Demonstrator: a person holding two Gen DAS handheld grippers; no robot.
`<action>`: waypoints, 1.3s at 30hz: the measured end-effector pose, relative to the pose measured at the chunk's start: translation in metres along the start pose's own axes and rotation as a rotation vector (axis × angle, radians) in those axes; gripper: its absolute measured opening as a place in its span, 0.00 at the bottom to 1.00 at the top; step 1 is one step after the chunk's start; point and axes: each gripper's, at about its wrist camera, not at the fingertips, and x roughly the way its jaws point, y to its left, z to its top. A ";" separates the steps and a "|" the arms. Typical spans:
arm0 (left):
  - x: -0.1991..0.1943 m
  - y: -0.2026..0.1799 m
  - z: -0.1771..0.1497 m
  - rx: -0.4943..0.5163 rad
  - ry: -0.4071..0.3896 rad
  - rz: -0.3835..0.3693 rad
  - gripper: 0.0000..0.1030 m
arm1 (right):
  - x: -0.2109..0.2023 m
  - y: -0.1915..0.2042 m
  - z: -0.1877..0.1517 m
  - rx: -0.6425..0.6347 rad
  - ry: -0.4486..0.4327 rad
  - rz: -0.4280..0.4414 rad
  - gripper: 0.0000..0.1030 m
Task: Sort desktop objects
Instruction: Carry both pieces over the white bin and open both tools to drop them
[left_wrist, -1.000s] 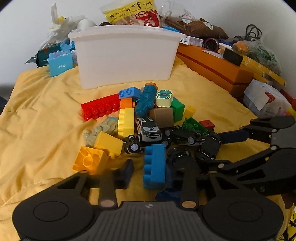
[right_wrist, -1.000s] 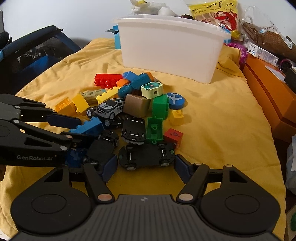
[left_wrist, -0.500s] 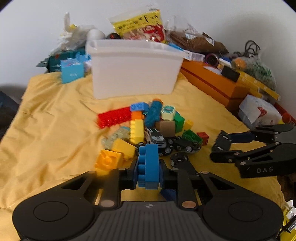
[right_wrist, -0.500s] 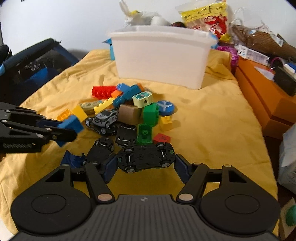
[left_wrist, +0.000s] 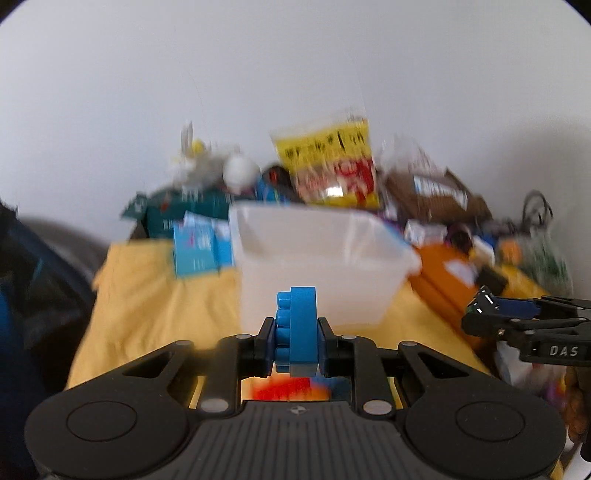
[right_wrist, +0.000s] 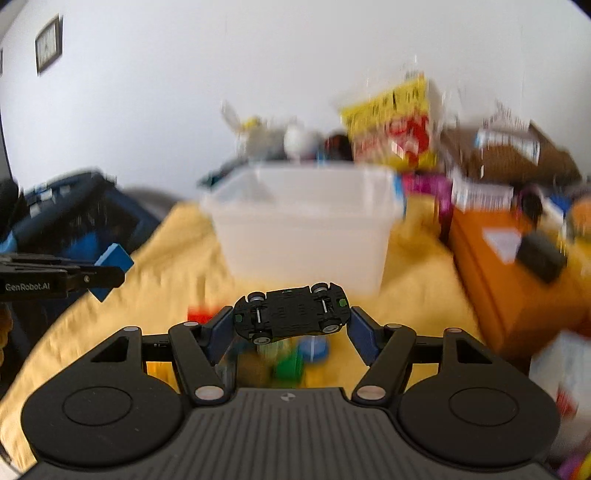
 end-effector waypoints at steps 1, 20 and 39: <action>0.003 0.001 0.011 -0.001 -0.010 0.000 0.24 | 0.000 -0.002 0.013 0.003 -0.020 0.000 0.67; 0.142 0.010 0.116 -0.039 0.218 0.008 0.24 | 0.100 -0.054 0.143 0.082 0.066 -0.017 0.67; 0.191 0.005 0.127 -0.031 0.329 0.037 0.70 | 0.186 -0.065 0.156 0.066 0.374 -0.068 0.76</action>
